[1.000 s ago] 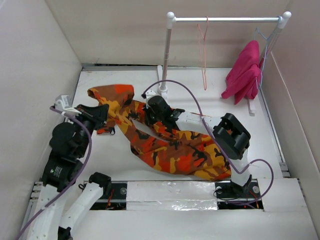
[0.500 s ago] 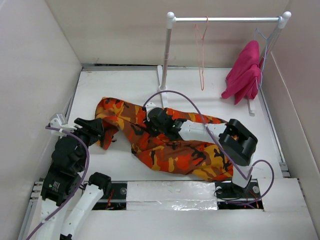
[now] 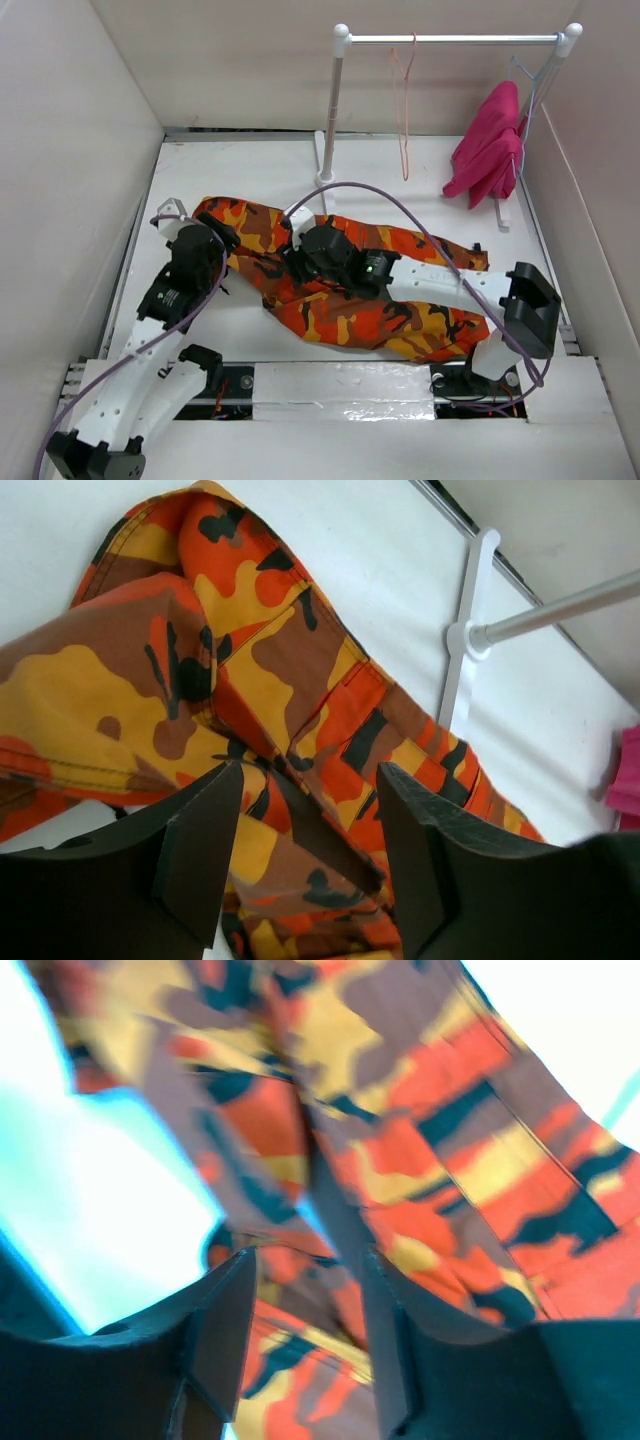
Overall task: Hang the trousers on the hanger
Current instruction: Flatten out the trousers at the center of the board.
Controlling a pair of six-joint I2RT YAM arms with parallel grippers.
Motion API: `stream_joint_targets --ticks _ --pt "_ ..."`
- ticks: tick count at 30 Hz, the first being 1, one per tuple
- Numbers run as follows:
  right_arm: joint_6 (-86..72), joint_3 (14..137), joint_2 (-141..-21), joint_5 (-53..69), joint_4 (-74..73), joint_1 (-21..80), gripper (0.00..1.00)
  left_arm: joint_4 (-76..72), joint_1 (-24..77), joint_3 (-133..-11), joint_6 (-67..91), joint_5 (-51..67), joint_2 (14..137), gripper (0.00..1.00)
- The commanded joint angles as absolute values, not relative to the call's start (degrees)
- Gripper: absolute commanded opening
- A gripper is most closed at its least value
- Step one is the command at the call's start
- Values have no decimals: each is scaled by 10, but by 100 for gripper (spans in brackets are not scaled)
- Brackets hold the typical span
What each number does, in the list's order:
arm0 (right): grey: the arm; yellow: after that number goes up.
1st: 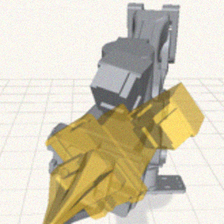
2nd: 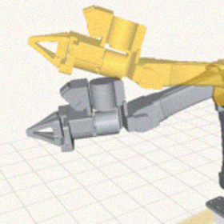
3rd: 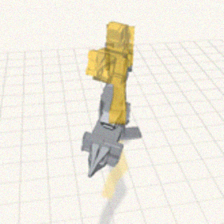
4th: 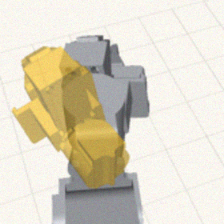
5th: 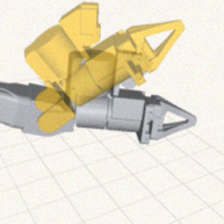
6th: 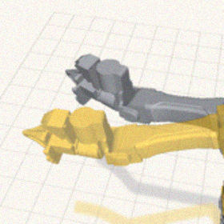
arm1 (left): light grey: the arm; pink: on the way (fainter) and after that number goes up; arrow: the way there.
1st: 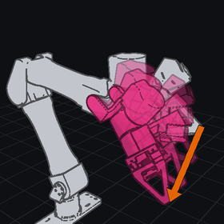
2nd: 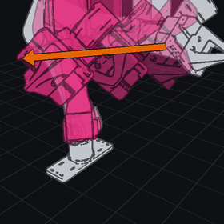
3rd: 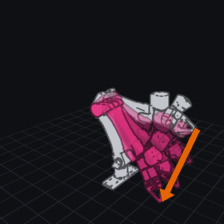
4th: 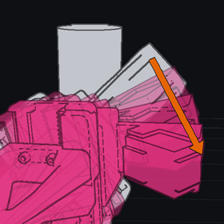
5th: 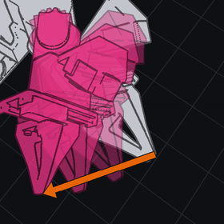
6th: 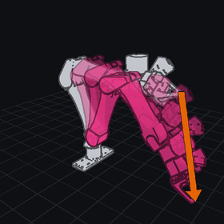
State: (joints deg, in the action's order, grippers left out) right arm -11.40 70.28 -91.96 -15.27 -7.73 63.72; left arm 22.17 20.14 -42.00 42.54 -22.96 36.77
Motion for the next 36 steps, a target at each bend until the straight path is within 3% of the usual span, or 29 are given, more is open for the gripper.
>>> stream_joint_targets --ticks 1,2,4,8,9,10,11,12,14,15,24,31,34,35,36 --pt "-86 709 -932 -149 -34 653 55 132 201 -439 440 -269 389 54" --pt "-86 726 -962 -136 -37 653 67 127 196 -459 433 -275 401 55" --pt "-79 778 -992 -120 -45 653 75 133 179 -479 424 -275 443 58" --pt "-73 842 -1069 -77 -37 658 71 110 91 -484 403 -185 512 57" --pt "-74 857 -1097 -76 -34 658 61 99 34 -470 405 -108 532 56" --pt "-75 859 -1109 -76 -32 665 60 82 6 -470 408 -71 537 55" --pt "-75 856 -1118 -68 -26 665 35 44 -19 -448 411 -36 541 55" --pt "-74 851 -1127 -62 -14 675 23 31 -41 -438 415 -9 547 54" --pt "-71 818 -1125 -63 -6 701 1 18 -79 -428 420 35 560 53" --pt "-74 805 -1121 -65 -6 712 0 21 -86 -429 416 36 578 52" --pt "-136 617 -1059 -92 2 824 0 35 -107 -449 403 20 709 54" --pt "-176 563 -1021 -127 8 830 0 69 -119 -470 424 -107 775 54" --pt "-181 544 -970 -141 4 835 13 90 -120 -490 425 -119 809 52" --pt "-185 532 -958 -149 2 835 27 98 -120 -492 429 -129 816 50" --pt "-185 527 -948 -152 2 835 32 99 -120 -490 432 -141 827 49"
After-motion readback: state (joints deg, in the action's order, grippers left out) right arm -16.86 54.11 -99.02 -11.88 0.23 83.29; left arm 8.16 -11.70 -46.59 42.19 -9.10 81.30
